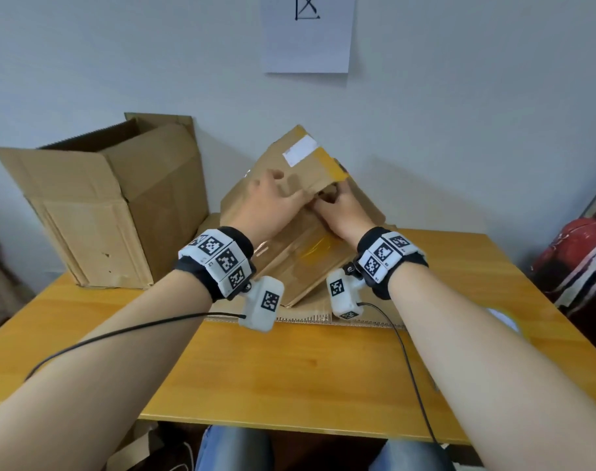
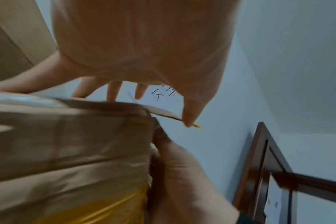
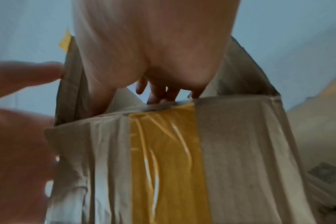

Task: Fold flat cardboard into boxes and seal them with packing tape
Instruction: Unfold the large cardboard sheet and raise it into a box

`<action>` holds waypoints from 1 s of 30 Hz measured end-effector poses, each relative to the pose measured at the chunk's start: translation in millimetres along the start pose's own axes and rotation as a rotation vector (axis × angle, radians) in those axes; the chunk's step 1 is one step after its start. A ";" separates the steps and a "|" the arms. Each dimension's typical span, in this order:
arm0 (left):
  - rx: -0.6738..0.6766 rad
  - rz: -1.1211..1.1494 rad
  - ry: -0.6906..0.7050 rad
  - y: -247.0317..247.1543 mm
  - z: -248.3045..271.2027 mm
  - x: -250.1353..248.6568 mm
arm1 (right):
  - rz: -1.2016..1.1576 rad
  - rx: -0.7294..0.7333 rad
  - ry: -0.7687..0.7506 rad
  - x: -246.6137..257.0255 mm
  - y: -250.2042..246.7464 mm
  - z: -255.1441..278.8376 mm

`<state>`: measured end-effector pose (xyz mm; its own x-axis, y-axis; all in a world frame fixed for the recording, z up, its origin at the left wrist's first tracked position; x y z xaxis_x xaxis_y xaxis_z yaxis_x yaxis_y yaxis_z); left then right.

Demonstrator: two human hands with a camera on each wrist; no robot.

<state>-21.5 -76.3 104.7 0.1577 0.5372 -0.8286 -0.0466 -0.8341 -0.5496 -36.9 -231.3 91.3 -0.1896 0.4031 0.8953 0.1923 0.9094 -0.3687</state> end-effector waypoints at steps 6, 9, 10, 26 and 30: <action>-0.032 0.019 0.012 -7.5 8.0 -5.9 | 0.067 -0.161 -0.192 11.5 -1.6 2.5; -0.140 0.093 -0.032 -18.1 7.1 0.2 | 0.239 -0.231 -0.374 36.5 -5.7 8.9; -0.175 0.117 -0.011 -20.6 6.6 1.3 | 0.314 -0.233 -0.434 44.4 -6.2 11.7; -0.235 0.398 -0.192 -56.3 -20.4 27.5 | 0.540 -0.179 -0.189 60.6 -87.2 31.8; -0.228 0.328 -0.164 -53.7 -18.2 13.2 | 0.582 -0.109 -0.154 31.9 -76.3 23.4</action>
<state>1.0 -26.7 125.2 0.0108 0.2368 -0.9715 0.1537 -0.9604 -0.2324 -80.1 -285.5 142.2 -0.1592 0.8483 0.5050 0.4019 0.5229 -0.7517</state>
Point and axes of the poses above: each hand's wrist, its own z-axis away from the middle knuckle, its own y-axis out of the palm, x = y × z, the point moved 5 cm from there along -z, towards the middle knuckle, and after that the axes turned 4 degrees about -y, right-handed, at the moved point
